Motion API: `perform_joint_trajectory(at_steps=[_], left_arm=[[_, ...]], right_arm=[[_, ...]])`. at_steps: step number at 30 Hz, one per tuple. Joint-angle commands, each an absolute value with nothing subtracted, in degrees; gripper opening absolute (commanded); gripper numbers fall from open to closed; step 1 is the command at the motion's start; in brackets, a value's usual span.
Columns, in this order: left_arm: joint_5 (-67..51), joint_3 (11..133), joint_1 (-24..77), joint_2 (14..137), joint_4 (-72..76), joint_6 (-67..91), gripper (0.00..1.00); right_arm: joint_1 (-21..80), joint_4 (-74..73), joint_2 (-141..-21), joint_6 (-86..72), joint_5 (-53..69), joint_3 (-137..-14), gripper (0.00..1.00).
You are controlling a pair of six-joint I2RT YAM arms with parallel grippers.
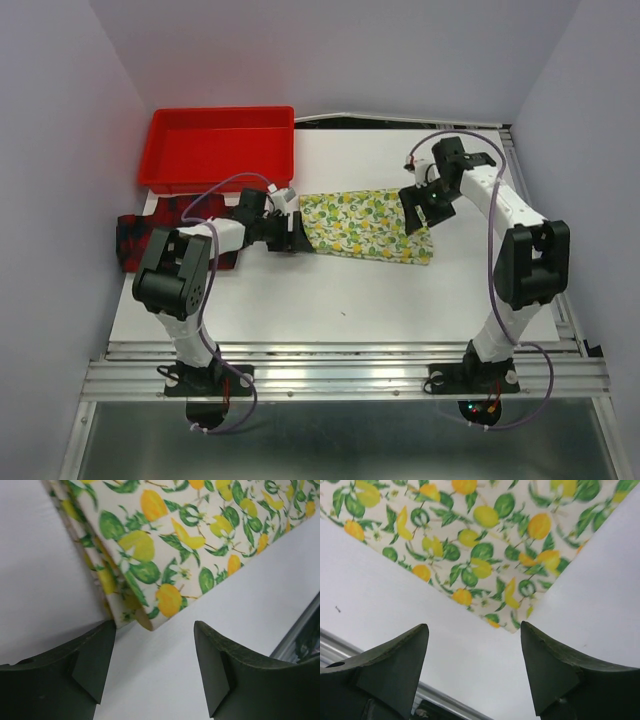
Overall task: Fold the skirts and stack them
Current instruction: Fold the skirt
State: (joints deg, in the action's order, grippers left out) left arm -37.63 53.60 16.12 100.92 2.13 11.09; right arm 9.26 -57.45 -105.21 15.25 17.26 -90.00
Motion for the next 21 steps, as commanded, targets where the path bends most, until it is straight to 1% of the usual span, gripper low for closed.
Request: perform_joint_trajectory(at_steps=[1, 4, 7, 8, 11, 13, 16, 17, 19, 20, 21], left_arm=[[-43.15, 47.92, 19.94, 96.68, 12.9, 19.4, 0.75], [-44.12, 45.18, 23.02, 96.42, 19.83, 23.72, 0.75], [-44.03, 43.95, 28.73, 96.68, 27.05, 28.9, 0.77], [-44.03, 44.21, 31.35, 97.2, 28.46, 30.22, 0.78], [-46.31, 49.46, 35.4, 99.58, 28.49, 31.47, 0.79], [-46.06, 51.41, 36.03, 98.44, 25.59, 29.72, 0.82], [-42.99, 57.71, 36.12, 95.28, 12.7, 19.72, 0.82], [-40.98, 59.22, 36.12, 94.06, 4.91, 13.42, 0.82], [-36.32, 62.12, 36.47, 92.73, -2.43, 8.2, 0.8], [-31.77, 63.97, 36.74, 92.2, -7.07, 5.91, 0.8], [-29.47, 64.77, 37.52, 91.41, -9.03, 1.28, 0.8]], right_arm=[[4.6, -58.35, -101.52, 13.8, 22.23, -80.44, 0.78], [-0.6, -61.25, -101.6, 13.71, 27.31, -78.05, 0.73], [-7.37, -62.05, -102.48, 12.49, 31.88, -75.51, 0.69], [-8.69, -61.79, -102.65, 11.7, 32.69, -74.89, 0.67], [-11.86, -58.02, -102.48, 8.09, 34.1, -71.55, 0.67], [-12.39, -56.78, -102.13, 6.24, 34.71, -69.7, 0.67], [-12.39, -53.18, -101.78, 4.22, 34.28, -69.08, 0.66], [-12.39, -50.82, -102.3, 2.83, 33.41, -69.17, 0.66], [-12.39, -48.53, -103.7, 1.5, 32.87, -70.05, 0.64], [-12.39, -46.86, -104.58, 0.62, 33.05, -70.66, 0.64], [-12.39, -46.06, -106.85, -1.65, 33.74, -71.19, 0.63]])
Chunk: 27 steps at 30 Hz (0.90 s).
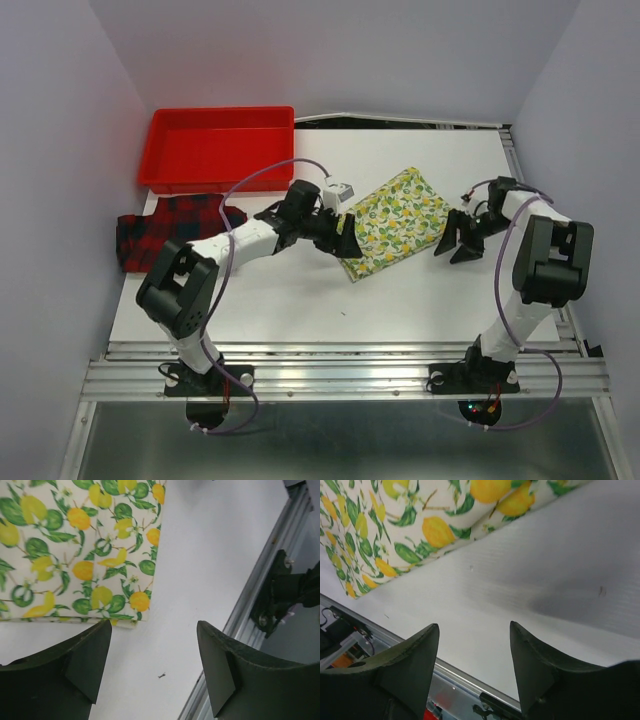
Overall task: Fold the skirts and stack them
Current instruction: Fold the skirt
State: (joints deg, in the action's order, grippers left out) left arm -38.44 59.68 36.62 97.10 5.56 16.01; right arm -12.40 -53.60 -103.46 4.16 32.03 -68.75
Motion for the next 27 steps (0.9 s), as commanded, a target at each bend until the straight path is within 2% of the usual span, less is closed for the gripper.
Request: perform_joint_trajectory(at_steps=[1, 4, 9, 12, 16, 21, 27], left_arm=[[-26.92, 65.82, 38.05, 91.06, -10.1, -0.51, 0.8], [-16.39, 67.93, 40.68, 90.96, -10.64, -8.58, 0.8], [-12.92, 72.06, 42.45, 96.05, -10.2, -15.98, 0.78], [-14.76, 74.61, 42.8, 100.61, -9.84, -20.64, 0.65], [-14.59, 76.29, 43.86, 105.28, -7.48, -27.06, 0.57], [-10.99, 78.66, 46.22, 111.09, -5.71, -30.66, 0.52], [-9.75, 76.91, 50.0, 113.29, -9.57, -30.51, 0.37]], right_arm=[[-12.39, -45.27, -107.92, -2.37, 34.27, -72.58, 0.65], [-12.39, -42.64, -111.34, -4.82, 35.51, -75.22, 0.71], [-12.39, -41.22, -114.95, -7.03, 35.86, -78.39, 0.74], [-12.39, -40.61, -117.59, -6.94, 34.9, -81.02, 0.69], [-11.87, -39.9, -121.37, -5.98, 33.93, -85.06, 0.58], [-8.88, -40.87, -127.07, -3.34, 31.29, -91.22, 0.58], [-1.77, -40.78, -130.34, -0.71, 28.48, -97.46, 0.59]])
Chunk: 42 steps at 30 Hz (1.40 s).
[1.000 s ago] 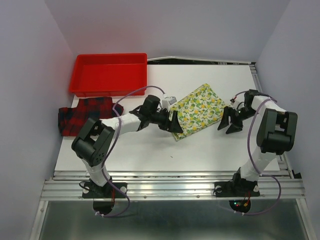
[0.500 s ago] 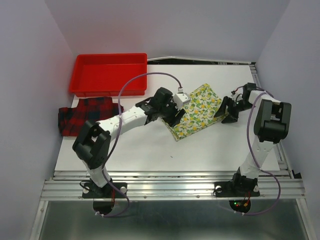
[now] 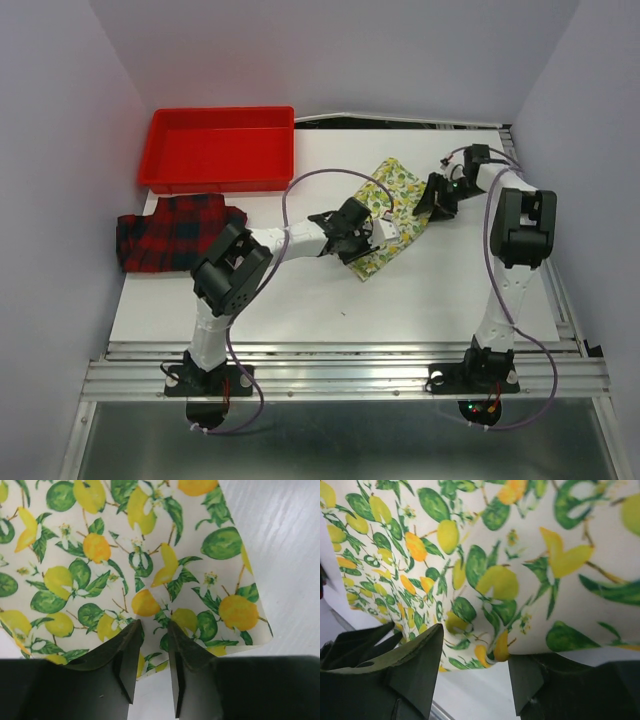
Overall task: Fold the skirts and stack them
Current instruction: Fold the skirt
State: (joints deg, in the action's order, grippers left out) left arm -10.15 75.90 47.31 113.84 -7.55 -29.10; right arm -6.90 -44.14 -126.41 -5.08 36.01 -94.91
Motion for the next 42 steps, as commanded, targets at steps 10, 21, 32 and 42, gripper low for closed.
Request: perform_joint_trajectory(at_steps=[10, 21, 32, 42], left_arm=[[-24.61, 74.35, 55.99, 109.26, -9.85, -8.36, 0.6], [-14.08, 71.91, 56.25, 89.32, -20.47, -33.29, 0.9], [4.12, 58.45, 70.57, 86.74, -13.81, -39.73, 0.91], [16.51, 46.95, 74.79, 89.55, -2.84, -46.49, 0.98]], right_arm=[[5.19, -42.88, -132.98, 3.77, 30.93, -105.73, 0.73], [4.66, -49.83, -115.59, 10.54, 24.44, -91.77, 0.89], [10.01, -56.86, -110.47, 13.89, 41.91, -94.57, 0.62], [14.15, -51.34, -118.47, 14.5, 44.91, -83.95, 0.5]])
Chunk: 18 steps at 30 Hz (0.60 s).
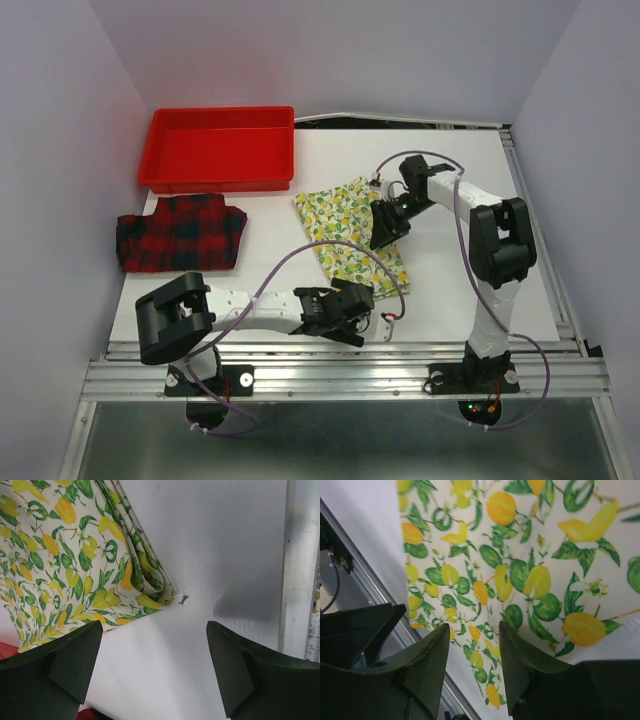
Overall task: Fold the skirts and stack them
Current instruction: Fold the skirt
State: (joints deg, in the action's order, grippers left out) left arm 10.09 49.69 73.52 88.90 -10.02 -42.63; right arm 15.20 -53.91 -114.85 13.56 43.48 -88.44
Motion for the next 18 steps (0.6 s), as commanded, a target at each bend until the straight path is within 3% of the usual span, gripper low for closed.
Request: perform_joint_trajectory(at_steps=[1, 8, 18], left_arm=[[17.05, 46.15, 74.88, 90.34, -1.51, -46.84, 0.98], [22.06, 42.54, 75.76, 97.37, 12.73, -49.92, 0.98], [25.04, 48.85, 76.11, 107.83, 21.27, -48.43, 0.97]], right_arm=[[14.15, -50.63, -119.35, 14.15, 44.56, -83.15, 0.49], [14.15, -47.99, -124.1, 13.19, 43.07, -79.54, 0.47], [14.15, -46.23, -124.54, 12.39, 41.31, -76.73, 0.46]])
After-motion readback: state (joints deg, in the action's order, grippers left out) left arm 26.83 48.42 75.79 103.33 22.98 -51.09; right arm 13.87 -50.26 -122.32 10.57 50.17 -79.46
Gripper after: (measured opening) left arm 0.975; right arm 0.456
